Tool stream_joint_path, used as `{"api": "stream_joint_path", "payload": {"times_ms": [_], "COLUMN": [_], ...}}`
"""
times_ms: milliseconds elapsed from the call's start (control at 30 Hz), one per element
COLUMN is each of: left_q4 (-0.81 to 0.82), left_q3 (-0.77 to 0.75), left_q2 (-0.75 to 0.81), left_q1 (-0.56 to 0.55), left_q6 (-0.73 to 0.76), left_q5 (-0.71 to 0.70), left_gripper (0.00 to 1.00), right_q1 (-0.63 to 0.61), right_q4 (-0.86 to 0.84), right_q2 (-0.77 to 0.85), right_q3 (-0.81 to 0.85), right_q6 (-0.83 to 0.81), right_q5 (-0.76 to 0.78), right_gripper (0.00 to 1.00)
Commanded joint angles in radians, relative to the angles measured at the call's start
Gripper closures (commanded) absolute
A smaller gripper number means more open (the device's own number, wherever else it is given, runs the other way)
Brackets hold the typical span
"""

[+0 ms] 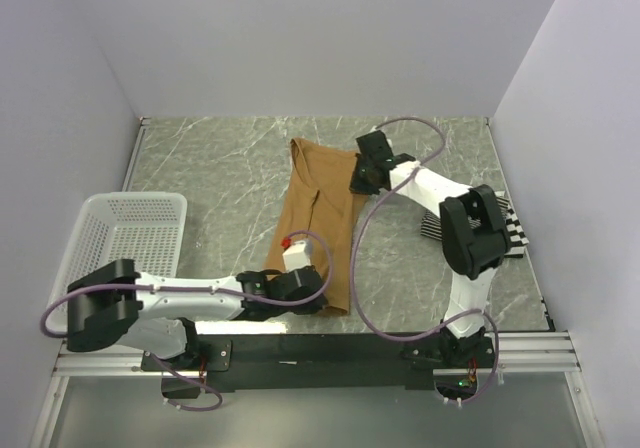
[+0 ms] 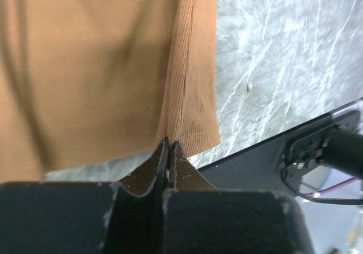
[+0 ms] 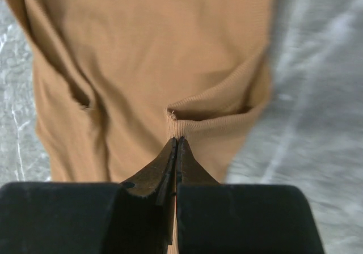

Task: Fold and stack the tank tops
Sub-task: Fold the tank top

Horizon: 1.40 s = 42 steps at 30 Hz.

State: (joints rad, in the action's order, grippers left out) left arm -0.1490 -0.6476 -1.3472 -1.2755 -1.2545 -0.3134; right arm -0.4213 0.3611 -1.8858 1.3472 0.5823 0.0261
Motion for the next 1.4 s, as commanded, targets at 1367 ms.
{"api": "stream_joint_path", "payload": {"times_ms": [1367], "left_q4": [-0.274], "left_q3": [0.052], "left_q2": [0.189], "left_q1": [0.133], "left_q6": [-0.089], "left_q5": [0.043], "left_gripper": [0.73], "right_q1": [-0.163], "right_q4": [0.166], "right_q2": [-0.309], "right_q3": [0.498], "right_q6": [-0.041], "right_q5": [0.083], "right_gripper": [0.68]}}
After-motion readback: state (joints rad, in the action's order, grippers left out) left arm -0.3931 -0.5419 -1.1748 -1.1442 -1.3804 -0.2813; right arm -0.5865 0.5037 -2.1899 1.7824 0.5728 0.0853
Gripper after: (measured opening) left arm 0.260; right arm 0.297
